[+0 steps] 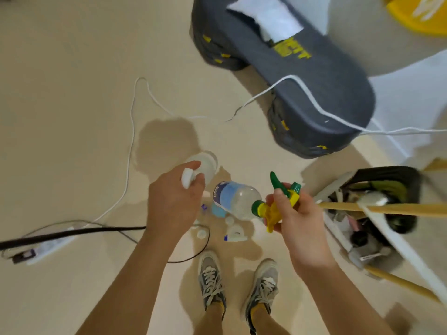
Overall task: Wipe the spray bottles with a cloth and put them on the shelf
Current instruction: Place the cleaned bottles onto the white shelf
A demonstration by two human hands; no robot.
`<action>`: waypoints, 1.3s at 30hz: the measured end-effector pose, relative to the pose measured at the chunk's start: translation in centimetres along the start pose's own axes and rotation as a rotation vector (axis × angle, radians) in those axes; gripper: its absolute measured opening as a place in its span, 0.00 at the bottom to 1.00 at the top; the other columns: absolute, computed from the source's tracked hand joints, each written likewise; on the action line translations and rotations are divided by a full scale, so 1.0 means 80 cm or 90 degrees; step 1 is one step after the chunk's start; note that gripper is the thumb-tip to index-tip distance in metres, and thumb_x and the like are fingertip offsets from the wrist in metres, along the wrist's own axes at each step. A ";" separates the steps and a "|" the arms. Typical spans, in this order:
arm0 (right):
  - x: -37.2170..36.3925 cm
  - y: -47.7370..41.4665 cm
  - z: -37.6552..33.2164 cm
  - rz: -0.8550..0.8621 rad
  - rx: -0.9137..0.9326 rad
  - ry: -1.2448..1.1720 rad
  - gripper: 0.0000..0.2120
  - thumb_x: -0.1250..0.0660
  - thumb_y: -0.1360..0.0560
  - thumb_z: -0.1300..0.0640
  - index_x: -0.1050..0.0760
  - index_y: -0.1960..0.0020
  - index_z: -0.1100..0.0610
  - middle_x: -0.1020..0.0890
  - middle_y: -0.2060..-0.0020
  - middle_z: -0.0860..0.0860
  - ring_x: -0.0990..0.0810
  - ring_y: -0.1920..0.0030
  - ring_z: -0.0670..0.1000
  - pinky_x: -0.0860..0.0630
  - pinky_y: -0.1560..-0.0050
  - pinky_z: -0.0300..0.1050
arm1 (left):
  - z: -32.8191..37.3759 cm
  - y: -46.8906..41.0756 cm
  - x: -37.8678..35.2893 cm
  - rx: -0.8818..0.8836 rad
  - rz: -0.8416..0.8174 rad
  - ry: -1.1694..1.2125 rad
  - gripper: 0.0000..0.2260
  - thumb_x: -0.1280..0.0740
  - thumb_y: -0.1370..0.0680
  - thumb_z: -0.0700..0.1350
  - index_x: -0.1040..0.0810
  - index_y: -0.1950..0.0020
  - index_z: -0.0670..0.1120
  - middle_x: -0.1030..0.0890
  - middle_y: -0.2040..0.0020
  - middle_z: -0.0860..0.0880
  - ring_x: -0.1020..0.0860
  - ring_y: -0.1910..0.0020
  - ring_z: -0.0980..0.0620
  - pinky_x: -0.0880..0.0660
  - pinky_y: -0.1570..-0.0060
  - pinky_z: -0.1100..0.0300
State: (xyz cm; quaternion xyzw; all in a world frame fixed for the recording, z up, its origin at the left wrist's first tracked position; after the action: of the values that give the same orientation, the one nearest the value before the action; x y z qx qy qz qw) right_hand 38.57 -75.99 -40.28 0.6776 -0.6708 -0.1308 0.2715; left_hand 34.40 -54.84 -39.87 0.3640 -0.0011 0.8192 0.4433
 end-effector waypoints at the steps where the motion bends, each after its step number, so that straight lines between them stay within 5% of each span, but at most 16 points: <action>1: 0.020 0.014 -0.035 0.015 0.051 0.027 0.06 0.36 0.19 0.57 0.23 0.54 0.53 0.17 0.64 0.52 0.20 0.65 0.51 0.22 0.68 0.46 | 0.034 0.012 0.011 -0.027 0.007 -0.004 0.10 0.31 0.22 0.46 0.18 0.42 0.53 0.17 0.50 0.56 0.22 0.51 0.57 0.29 0.51 0.67; 6: 0.124 0.089 -0.195 0.099 0.229 0.096 0.09 0.34 0.20 0.52 0.21 0.57 0.55 0.20 0.63 0.62 0.23 0.62 0.64 0.23 0.64 0.57 | 0.200 0.076 0.042 -0.159 -0.032 0.037 0.06 0.29 0.24 0.48 0.19 0.48 0.55 0.22 0.61 0.64 0.22 0.60 0.62 0.29 0.58 0.70; 11: 0.258 0.150 -0.306 0.189 0.315 0.074 0.07 0.30 0.23 0.51 0.20 0.54 0.54 0.20 0.60 0.65 0.21 0.55 0.67 0.22 0.54 0.64 | 0.353 0.149 0.032 -0.304 -0.063 0.091 0.10 0.31 0.27 0.59 0.21 0.52 0.54 0.19 0.65 0.55 0.21 0.62 0.56 0.28 0.62 0.68; 14: 0.348 0.177 -0.351 0.236 0.369 0.097 0.12 0.31 0.24 0.49 0.22 0.55 0.59 0.21 0.60 0.67 0.23 0.59 0.66 0.23 0.58 0.60 | 0.439 0.203 0.021 -0.393 -0.090 0.141 0.08 0.30 0.25 0.57 0.20 0.55 0.54 0.18 0.67 0.53 0.17 0.64 0.53 0.25 0.60 0.62; 16: 0.411 0.188 -0.374 0.266 0.395 0.113 0.11 0.31 0.22 0.53 0.22 0.59 0.59 0.22 0.62 0.67 0.26 0.66 0.59 0.27 0.66 0.51 | 0.493 0.243 0.005 -0.445 -0.114 0.175 0.08 0.29 0.25 0.56 0.19 0.57 0.53 0.18 0.68 0.55 0.18 0.67 0.60 0.26 0.63 0.66; 20: 0.529 0.174 -0.382 0.277 0.398 0.165 0.17 0.31 0.25 0.47 0.21 0.57 0.63 0.22 0.65 0.66 0.24 0.64 0.65 0.24 0.62 0.60 | 0.580 0.303 -0.066 -0.551 -0.145 0.134 0.12 0.31 0.23 0.55 0.20 0.58 0.47 0.19 0.72 0.53 0.20 0.68 0.63 0.25 0.65 0.65; 25: 0.633 0.114 -0.338 0.236 0.311 0.265 0.15 0.30 0.23 0.51 0.24 0.61 0.62 0.21 0.68 0.61 0.24 0.66 0.62 0.26 0.62 0.58 | 0.628 0.339 -0.198 -0.500 -0.310 0.092 0.06 0.32 0.21 0.50 0.24 0.58 0.56 0.18 0.65 0.54 0.20 0.67 0.58 0.22 0.63 0.62; 29: 0.684 0.073 -0.296 0.179 0.247 0.280 0.11 0.30 0.23 0.54 0.24 0.62 0.54 0.28 0.73 0.49 0.31 0.70 0.49 0.33 0.65 0.51 | 0.619 0.346 -0.293 -0.537 -0.359 0.011 0.12 0.35 0.22 0.54 0.19 0.48 0.48 0.18 0.63 0.48 0.20 0.60 0.47 0.24 0.54 0.51; 32: 0.701 0.049 -0.277 0.123 0.207 0.305 0.06 0.30 0.22 0.55 0.22 0.57 0.48 0.23 0.68 0.48 0.26 0.66 0.49 0.27 0.59 0.51 | 0.604 0.345 -0.346 -0.510 -0.420 -0.071 0.09 0.35 0.19 0.46 0.20 0.41 0.47 0.20 0.59 0.50 0.20 0.56 0.45 0.25 0.53 0.56; 35: 0.701 0.032 -0.269 0.114 0.166 0.341 0.02 0.31 0.22 0.57 0.20 0.51 0.55 0.18 0.60 0.56 0.20 0.56 0.58 0.25 0.55 0.52 | 0.604 0.345 -0.370 -0.460 -0.463 -0.079 0.12 0.36 0.19 0.44 0.22 0.36 0.51 0.21 0.54 0.53 0.21 0.51 0.48 0.29 0.52 0.62; 39: 0.687 0.019 -0.274 0.195 0.159 0.414 0.19 0.32 0.24 0.57 0.27 0.33 0.52 0.19 0.42 0.55 0.23 0.41 0.59 0.26 0.47 0.51 | 0.613 0.341 -0.368 -0.449 -0.508 -0.103 0.20 0.34 0.20 0.46 0.30 0.28 0.56 0.21 0.39 0.51 0.23 0.44 0.50 0.29 0.46 0.60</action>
State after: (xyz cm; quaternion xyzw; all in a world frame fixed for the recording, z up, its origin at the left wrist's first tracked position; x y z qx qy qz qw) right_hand 52.80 -125.61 -11.26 0.6036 -0.6540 0.2160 0.4017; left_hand 53.81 -108.67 -12.61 0.2271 -0.1722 0.5063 0.8139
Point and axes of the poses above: each hand's wrist, its own y-axis away from the middle knuckle, its own x-axis out of the back of the hand, z = x × y, the point moved 3 cm from there along -y, towards the middle knuckle
